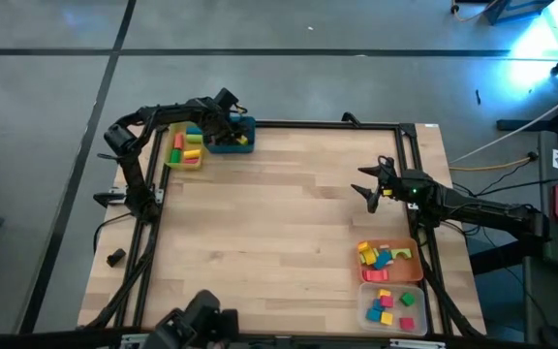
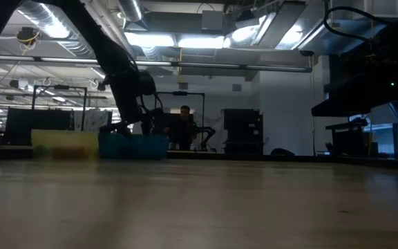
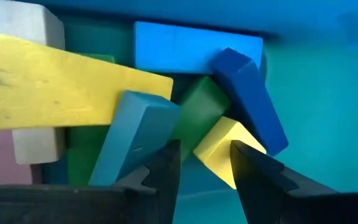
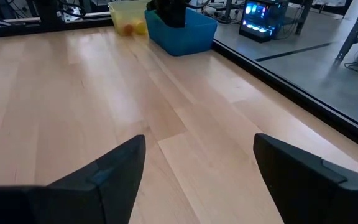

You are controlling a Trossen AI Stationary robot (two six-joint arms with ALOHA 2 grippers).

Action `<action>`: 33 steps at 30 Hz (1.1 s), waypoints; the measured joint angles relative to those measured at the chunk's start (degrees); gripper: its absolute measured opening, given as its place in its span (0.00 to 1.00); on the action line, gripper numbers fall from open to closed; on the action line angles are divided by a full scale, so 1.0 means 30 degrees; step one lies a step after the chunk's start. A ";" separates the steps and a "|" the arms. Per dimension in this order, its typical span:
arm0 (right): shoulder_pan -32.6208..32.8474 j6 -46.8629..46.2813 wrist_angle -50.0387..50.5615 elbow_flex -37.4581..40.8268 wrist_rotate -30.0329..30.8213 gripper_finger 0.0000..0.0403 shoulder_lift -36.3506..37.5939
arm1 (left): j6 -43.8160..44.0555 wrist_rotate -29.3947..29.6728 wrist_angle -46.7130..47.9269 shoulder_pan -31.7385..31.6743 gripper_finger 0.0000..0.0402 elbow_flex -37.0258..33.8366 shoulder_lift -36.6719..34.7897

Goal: Sort blocks by size
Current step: Put the yellow square block into the transparent bin

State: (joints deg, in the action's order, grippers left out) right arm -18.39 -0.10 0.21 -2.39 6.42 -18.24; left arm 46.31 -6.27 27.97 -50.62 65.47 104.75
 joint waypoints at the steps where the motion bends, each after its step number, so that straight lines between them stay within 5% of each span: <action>1: -0.0007 0.0000 0.0000 0.0000 0.0000 0.74 0.0001 | -0.0050 0.0009 -0.0007 -0.0070 0.33 0.0000 -0.0001; 7: -0.0006 0.0000 0.0001 0.0000 0.0000 0.74 0.0001 | -0.0165 -0.0037 -0.0044 -0.0280 0.33 0.0000 0.0000; 18: -0.0001 0.0000 0.0000 0.0000 0.0000 0.74 0.0006 | -0.5124 -0.0041 -0.0504 -0.0091 0.34 0.0000 -0.0007; 33: -0.0003 -0.0003 -0.0007 0.0000 0.0000 0.74 0.0000 | -0.6661 -0.0550 -0.0911 0.0011 0.52 0.0029 -0.0036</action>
State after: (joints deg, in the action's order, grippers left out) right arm -18.40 -0.11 0.19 -2.39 6.42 -18.24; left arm 26.33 -7.92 25.23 -50.59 65.56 104.64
